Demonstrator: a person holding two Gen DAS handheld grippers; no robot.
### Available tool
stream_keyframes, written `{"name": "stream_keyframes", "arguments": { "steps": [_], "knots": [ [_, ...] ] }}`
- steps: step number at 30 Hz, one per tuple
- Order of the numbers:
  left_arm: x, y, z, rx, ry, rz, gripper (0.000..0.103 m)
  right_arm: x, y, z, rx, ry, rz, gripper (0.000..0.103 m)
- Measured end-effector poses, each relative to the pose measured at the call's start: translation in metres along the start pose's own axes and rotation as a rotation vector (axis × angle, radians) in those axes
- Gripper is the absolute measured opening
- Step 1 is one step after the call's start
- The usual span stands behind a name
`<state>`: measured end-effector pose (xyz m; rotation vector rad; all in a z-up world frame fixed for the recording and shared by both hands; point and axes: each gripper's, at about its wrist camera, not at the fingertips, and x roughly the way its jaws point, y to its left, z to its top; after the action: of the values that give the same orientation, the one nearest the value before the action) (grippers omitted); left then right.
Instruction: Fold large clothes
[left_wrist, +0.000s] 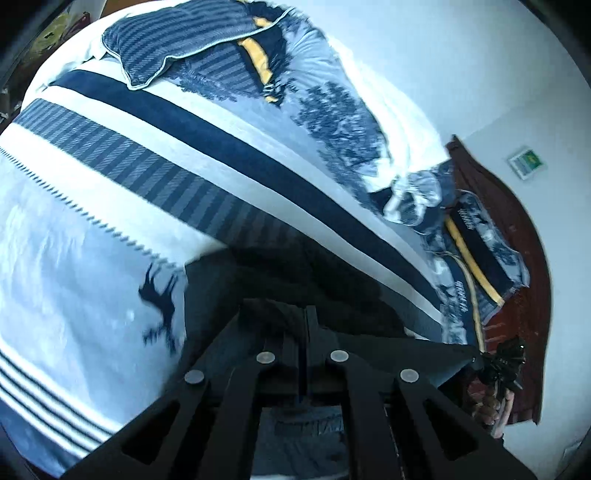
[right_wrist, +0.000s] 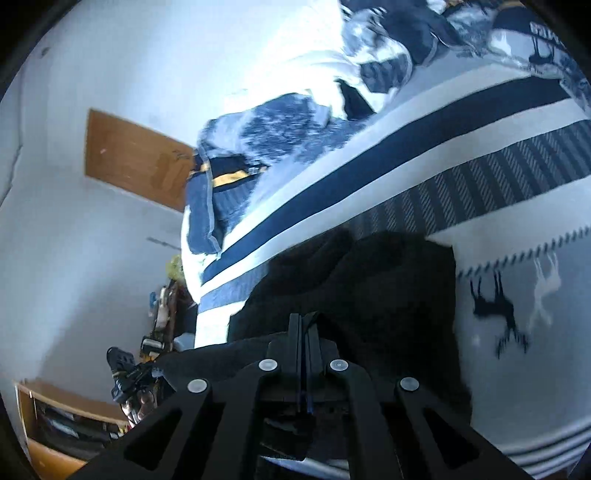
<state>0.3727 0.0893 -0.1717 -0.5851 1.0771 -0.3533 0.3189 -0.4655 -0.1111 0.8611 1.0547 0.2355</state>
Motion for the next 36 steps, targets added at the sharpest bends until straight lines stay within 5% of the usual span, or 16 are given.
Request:
{"name": "stream_keyframes", "arguments": {
  "steps": [9, 12, 13, 14, 15, 17, 22, 26, 29, 30, 32, 33, 34, 35, 36],
  "knots": [
    [0.102, 0.050, 0.050, -0.139, 0.102, 0.080, 0.011, 0.103, -0.056, 0.079, 0.089, 0.062, -0.067, 0.003],
    [0.097, 0.064, 0.055, -0.171, 0.060, 0.075, 0.029, 0.118, -0.075, 0.087, 0.132, 0.075, -0.084, 0.004],
    [0.089, 0.068, 0.055, -0.170, 0.023, 0.091, 0.049, 0.116, -0.077, 0.089, 0.126, 0.053, -0.085, 0.004],
    [0.081, 0.070, 0.055, -0.166, -0.006, 0.116, 0.067, 0.113, -0.077, 0.089, 0.115, 0.037, -0.084, 0.010],
    [0.074, 0.070, 0.054, -0.157, -0.029, 0.128, 0.069, 0.105, -0.075, 0.089, 0.093, 0.010, -0.079, 0.018],
    [0.062, 0.069, 0.052, -0.135, -0.056, 0.132, 0.069, 0.088, -0.068, 0.085, 0.055, -0.060, -0.077, 0.086],
    [0.068, 0.055, 0.039, -0.028, -0.009, 0.225, 0.069, 0.077, -0.042, 0.068, -0.076, -0.058, -0.116, 0.085],
    [0.099, 0.050, 0.034, -0.012, 0.042, 0.236, 0.069, 0.114, -0.032, 0.063, -0.184, 0.022, -0.337, 0.085],
    [0.123, 0.044, 0.034, -0.018, 0.063, 0.230, 0.061, 0.146, -0.040, 0.067, -0.193, 0.070, -0.407, 0.080],
    [0.133, 0.039, 0.034, 0.010, 0.068, 0.248, 0.052, 0.153, -0.044, 0.069, -0.182, 0.080, -0.396, 0.075],
    [0.146, 0.032, 0.032, 0.053, 0.096, 0.303, 0.007, 0.173, -0.052, 0.075, -0.152, 0.114, -0.369, 0.060],
    [0.152, 0.033, 0.033, 0.060, 0.115, 0.308, 0.006, 0.179, -0.054, 0.076, -0.153, 0.131, -0.372, 0.053],
    [0.150, 0.034, 0.033, 0.064, 0.098, 0.315, 0.004, 0.186, -0.058, 0.076, -0.148, 0.152, -0.399, 0.024],
    [0.143, 0.034, 0.035, 0.075, 0.061, 0.315, 0.003, 0.185, -0.063, 0.077, -0.131, 0.149, -0.393, 0.008],
    [0.136, 0.033, 0.036, 0.087, 0.029, 0.314, 0.003, 0.181, -0.065, 0.077, -0.124, 0.134, -0.375, 0.005]
  ]
}}
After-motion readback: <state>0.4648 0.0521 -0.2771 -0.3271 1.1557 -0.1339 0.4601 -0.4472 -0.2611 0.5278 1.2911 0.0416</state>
